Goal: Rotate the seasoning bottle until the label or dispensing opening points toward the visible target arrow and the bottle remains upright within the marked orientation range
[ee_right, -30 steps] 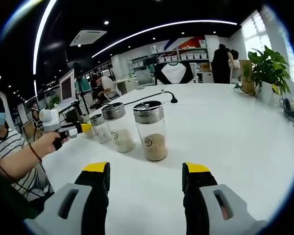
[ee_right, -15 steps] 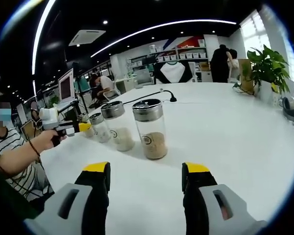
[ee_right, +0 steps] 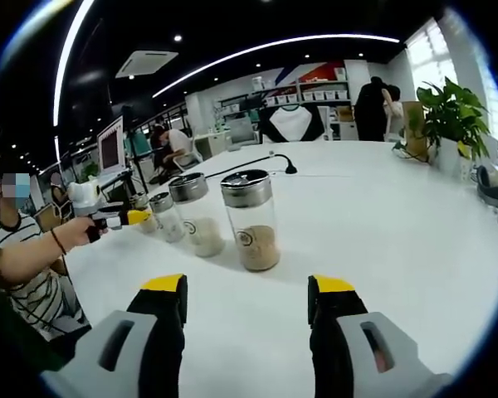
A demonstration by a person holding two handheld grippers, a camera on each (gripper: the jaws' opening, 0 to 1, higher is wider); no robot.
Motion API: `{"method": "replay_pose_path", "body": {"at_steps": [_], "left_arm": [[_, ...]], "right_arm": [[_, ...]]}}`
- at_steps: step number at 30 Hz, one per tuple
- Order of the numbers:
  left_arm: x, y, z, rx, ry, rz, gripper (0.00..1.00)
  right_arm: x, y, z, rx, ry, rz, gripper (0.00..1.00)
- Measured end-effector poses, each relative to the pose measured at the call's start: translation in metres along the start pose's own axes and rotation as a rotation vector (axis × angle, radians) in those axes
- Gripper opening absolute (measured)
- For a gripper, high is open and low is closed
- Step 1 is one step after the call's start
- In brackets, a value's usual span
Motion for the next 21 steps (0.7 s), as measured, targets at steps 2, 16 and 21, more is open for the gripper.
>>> {"method": "replay_pose_path", "body": {"at_steps": [2, 16, 21], "left_arm": [[0.0, -0.0002, -0.0006, 0.022, -0.038, 0.004, 0.34], [0.0026, 0.0002, -0.0039, 0.067, -0.165, -0.017, 0.34], [0.0024, 0.0, -0.0043, 0.08, -0.206, -0.03, 0.34]], "right_arm": [[0.0003, 0.0, -0.0001, 0.0, 0.002, -0.001, 0.58], [0.0004, 0.0043, -0.0008, -0.005, 0.014, 0.035, 0.58], [-0.0005, 0.0066, -0.0028, -0.015, 0.018, 0.044, 0.59]]}}
Point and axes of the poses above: the point that each gripper's makers call its tool centre point, and the gripper's own axes: x roughly forward along the fingers, z roughly to its right, y roughly out of its top, the point moved 5 cm from there along -x, roughly backward along the fingers, and after that the axes turned 7 degrees about -z, right-handed, at the moved point
